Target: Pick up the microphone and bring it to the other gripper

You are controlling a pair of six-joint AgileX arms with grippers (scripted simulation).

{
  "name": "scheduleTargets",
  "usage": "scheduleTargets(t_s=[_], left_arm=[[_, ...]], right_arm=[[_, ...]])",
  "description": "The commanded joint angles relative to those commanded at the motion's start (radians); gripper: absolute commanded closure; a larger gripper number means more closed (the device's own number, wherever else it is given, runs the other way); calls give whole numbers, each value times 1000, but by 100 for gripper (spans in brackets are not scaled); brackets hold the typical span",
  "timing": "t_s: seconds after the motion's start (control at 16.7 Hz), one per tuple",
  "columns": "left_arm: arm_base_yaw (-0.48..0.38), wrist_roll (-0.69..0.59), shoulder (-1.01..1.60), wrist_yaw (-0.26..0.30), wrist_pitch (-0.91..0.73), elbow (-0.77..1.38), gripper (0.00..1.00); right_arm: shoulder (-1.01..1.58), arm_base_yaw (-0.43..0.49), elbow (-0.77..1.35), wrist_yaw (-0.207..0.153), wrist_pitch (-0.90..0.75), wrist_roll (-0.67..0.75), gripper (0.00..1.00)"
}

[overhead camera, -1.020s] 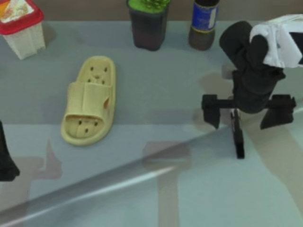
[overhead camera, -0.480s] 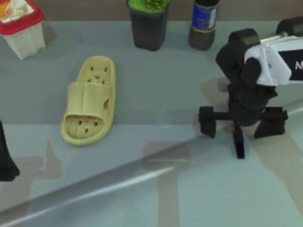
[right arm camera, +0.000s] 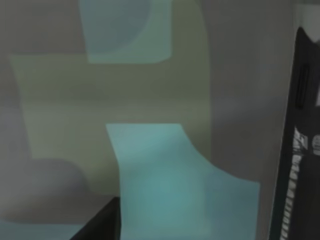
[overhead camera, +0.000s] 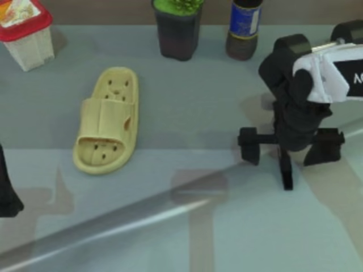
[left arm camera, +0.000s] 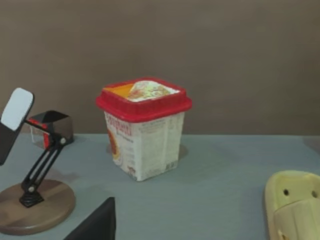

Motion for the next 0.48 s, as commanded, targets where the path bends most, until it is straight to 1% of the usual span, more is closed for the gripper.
scheduleTargets(t_s=[0.36, 0.42, 0.48], left_arm=[[0, 0, 0, 0, 0, 0, 0], [0, 0, 0, 0, 0, 0, 0], [0, 0, 0, 0, 0, 0, 0]], right_arm=[[0, 0, 0, 0, 0, 0, 98], [0, 0, 0, 0, 0, 0, 100], [0, 0, 0, 0, 0, 0, 100]])
